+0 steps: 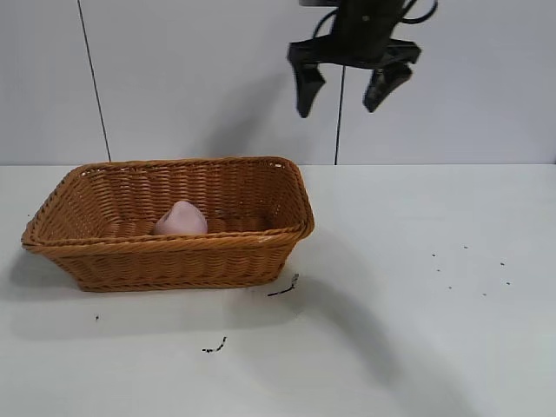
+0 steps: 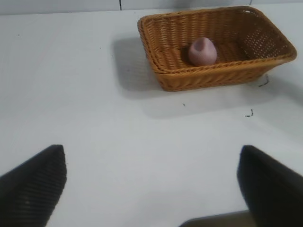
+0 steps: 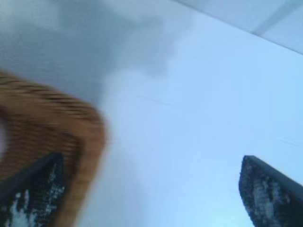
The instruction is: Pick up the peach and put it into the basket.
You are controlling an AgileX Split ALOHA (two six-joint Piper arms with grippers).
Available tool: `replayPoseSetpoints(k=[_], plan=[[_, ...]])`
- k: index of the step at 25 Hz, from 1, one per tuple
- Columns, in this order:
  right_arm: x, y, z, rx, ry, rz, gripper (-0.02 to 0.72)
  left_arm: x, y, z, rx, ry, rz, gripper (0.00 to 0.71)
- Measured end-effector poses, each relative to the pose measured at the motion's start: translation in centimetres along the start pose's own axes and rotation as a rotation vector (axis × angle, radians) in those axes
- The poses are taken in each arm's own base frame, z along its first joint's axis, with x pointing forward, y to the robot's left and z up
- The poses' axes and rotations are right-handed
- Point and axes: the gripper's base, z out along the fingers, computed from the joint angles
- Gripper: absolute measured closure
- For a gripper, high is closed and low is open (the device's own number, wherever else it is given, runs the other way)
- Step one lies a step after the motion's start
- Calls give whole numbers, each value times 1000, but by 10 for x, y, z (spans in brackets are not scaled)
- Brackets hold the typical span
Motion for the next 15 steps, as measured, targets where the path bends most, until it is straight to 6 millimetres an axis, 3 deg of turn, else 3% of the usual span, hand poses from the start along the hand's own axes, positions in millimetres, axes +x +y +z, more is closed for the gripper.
replayPoseSetpoints(k=[7, 11, 15], plan=[[2, -24, -22, 27, -11, 39, 8, 0, 0, 0, 0, 0, 0, 16], [10, -29, -51, 32, -5, 49, 8, 0, 0, 0, 0, 0, 0, 16], [34, -27, -90, 31, 26, 51, 8, 0, 0, 0, 0, 0, 0, 16]])
